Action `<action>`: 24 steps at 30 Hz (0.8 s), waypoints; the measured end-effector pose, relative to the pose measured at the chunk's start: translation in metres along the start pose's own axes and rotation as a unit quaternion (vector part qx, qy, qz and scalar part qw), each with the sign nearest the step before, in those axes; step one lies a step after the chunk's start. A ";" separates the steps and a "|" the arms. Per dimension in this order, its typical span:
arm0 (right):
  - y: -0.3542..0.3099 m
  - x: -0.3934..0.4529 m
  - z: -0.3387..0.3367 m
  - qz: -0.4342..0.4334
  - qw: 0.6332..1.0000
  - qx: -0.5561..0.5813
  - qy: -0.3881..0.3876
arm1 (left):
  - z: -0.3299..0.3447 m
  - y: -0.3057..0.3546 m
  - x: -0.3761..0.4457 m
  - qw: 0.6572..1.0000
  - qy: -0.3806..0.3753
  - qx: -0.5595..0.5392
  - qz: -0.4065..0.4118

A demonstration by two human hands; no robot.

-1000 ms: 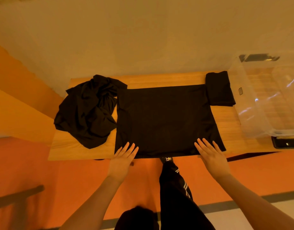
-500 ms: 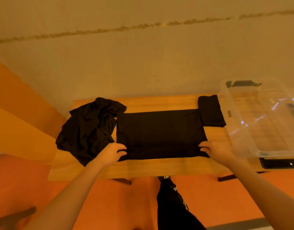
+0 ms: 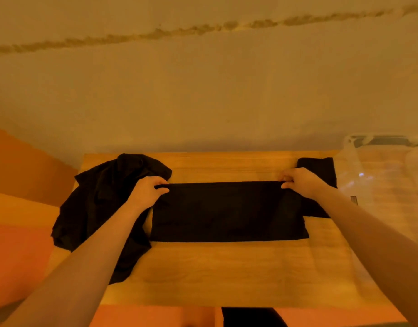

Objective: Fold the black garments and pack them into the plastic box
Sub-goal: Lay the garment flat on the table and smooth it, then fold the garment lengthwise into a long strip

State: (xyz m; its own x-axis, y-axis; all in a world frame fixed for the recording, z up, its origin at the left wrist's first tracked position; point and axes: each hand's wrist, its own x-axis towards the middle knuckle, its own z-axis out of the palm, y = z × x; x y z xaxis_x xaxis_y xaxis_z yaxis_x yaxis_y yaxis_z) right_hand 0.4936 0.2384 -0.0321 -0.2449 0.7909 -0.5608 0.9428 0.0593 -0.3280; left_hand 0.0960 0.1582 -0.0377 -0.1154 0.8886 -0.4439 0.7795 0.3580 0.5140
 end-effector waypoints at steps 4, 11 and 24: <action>0.013 0.014 0.009 0.026 0.999 0.016 0.016 | 0.016 -0.009 0.008 0.994 0.074 -0.060 -0.057; 0.022 0.015 0.022 -0.003 0.990 0.030 0.136 | 0.020 -0.004 0.010 0.976 0.191 -0.089 -0.059; 0.002 -0.034 0.116 -0.062 0.982 -0.136 0.119 | 0.136 0.033 -0.066 0.974 0.040 0.223 0.022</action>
State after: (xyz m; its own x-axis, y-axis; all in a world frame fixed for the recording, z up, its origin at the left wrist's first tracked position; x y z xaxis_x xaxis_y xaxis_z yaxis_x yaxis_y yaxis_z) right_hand 0.4777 0.1408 -0.1015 -0.3331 0.8852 -0.3248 0.9423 0.2999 -0.1491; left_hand 0.2130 0.0724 -0.0915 -0.1093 0.9260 -0.3614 0.9724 0.1750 0.1544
